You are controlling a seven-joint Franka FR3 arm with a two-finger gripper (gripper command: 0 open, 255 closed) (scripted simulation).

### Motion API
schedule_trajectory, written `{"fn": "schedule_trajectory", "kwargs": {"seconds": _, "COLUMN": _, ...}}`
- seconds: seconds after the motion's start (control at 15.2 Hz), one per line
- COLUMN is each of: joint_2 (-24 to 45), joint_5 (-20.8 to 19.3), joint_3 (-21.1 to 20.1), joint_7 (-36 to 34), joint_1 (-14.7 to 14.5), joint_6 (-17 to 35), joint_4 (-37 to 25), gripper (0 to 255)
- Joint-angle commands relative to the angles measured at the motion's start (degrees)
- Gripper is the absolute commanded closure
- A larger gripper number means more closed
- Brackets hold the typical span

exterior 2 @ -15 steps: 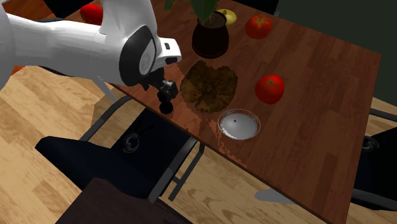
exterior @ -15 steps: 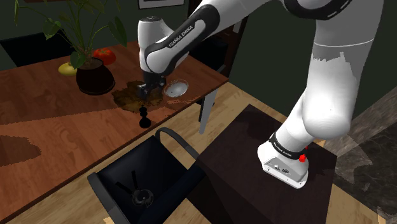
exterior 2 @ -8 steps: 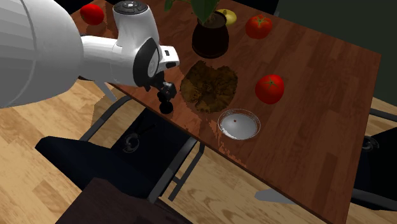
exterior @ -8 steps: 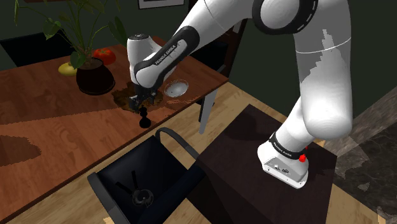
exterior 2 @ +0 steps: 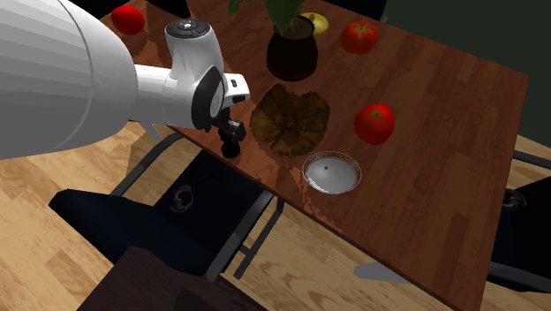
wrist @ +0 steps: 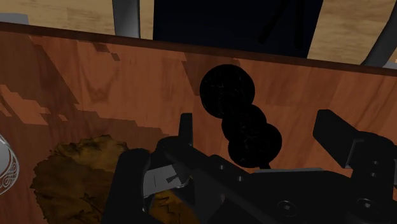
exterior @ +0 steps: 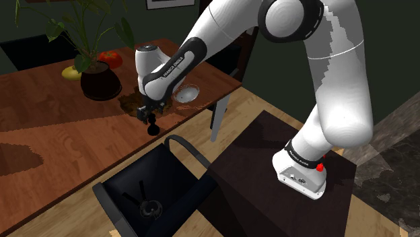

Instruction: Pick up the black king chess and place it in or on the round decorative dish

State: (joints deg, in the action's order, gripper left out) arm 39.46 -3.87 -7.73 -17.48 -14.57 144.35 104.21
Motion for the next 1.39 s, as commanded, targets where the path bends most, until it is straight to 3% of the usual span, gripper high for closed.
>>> {"fn": "schedule_trajectory", "kwargs": {"seconds": 0.0, "joint_2": 0.0, "joint_5": 0.0, "joint_3": 0.0, "joint_7": 0.0, "joint_1": 0.0, "joint_6": 0.0, "joint_4": 0.0, "gripper": 0}}
{"fn": "schedule_trajectory", "kwargs": {"seconds": 0.26, "joint_2": 0.0, "joint_5": 0.0, "joint_3": 0.0, "joint_7": 0.0, "joint_1": 0.0, "joint_6": 0.0, "joint_4": 0.0, "gripper": 0}}
{"fn": "schedule_trajectory", "kwargs": {"seconds": 0.33, "joint_2": 0.0, "joint_5": 0.0, "joint_3": 0.0, "joint_7": 0.0, "joint_1": 0.0, "joint_6": 0.0, "joint_4": 0.0, "gripper": 255}}
{"fn": "schedule_trajectory", "kwargs": {"seconds": 0.92, "joint_2": 0.0, "joint_5": 0.0, "joint_3": 0.0, "joint_7": 0.0, "joint_1": 0.0, "joint_6": 0.0, "joint_4": 0.0, "gripper": 255}}
{"fn": "schedule_trajectory", "kwargs": {"seconds": 1.32, "joint_2": -3.6, "joint_5": 0.4, "joint_3": -0.4, "joint_7": 0.1, "joint_1": 0.3, "joint_6": -2.9, "joint_4": 0.7, "gripper": 255}}
